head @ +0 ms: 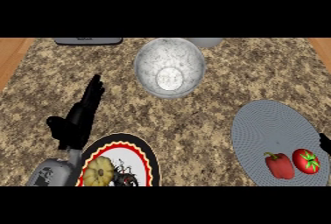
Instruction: Pick the bell pepper from the placemat and place it in the bowl
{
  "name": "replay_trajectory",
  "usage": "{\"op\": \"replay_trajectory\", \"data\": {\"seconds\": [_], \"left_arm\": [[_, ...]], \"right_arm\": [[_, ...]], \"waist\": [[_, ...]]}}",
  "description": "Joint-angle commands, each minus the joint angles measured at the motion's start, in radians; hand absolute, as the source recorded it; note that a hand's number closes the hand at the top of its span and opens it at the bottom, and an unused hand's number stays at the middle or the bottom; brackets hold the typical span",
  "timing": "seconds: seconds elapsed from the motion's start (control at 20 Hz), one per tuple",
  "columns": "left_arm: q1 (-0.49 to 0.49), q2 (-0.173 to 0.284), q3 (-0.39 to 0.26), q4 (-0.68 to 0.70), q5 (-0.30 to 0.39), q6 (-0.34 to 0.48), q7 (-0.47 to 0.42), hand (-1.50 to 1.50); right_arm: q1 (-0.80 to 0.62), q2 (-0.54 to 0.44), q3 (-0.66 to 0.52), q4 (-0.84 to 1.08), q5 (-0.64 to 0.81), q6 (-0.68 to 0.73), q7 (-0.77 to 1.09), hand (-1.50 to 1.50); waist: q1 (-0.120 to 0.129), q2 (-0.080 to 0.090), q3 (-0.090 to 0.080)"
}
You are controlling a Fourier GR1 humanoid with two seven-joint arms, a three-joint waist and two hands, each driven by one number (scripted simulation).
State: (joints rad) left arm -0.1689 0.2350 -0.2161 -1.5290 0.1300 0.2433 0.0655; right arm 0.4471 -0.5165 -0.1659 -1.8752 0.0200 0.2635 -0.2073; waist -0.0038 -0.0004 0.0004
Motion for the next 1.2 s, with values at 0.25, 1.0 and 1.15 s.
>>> {"op": "replay_trajectory", "data": {"seconds": [0.25,1.0,1.15], "left_arm": [[0.0,-0.057,0.053,0.137,-0.022,-0.055,-0.127,0.0],[-0.009,-0.111,0.072,0.026,-0.106,-0.074,0.01,0.0],[0.028,-0.073,0.105,-0.034,-0.091,-0.134,0.02,0.0]], "right_arm": [[-0.052,0.086,-0.047,0.089,-0.034,0.108,-0.086,-1.5],[-0.099,0.234,-0.06,0.194,0.06,0.196,-0.089,-1.5],[-0.095,0.266,-0.054,0.174,0.081,0.195,-0.083,-1.5]], "waist": [[-0.001,0.001,-0.001],[0.001,0.0,0.0],[0.001,0.0,0.0]]}}
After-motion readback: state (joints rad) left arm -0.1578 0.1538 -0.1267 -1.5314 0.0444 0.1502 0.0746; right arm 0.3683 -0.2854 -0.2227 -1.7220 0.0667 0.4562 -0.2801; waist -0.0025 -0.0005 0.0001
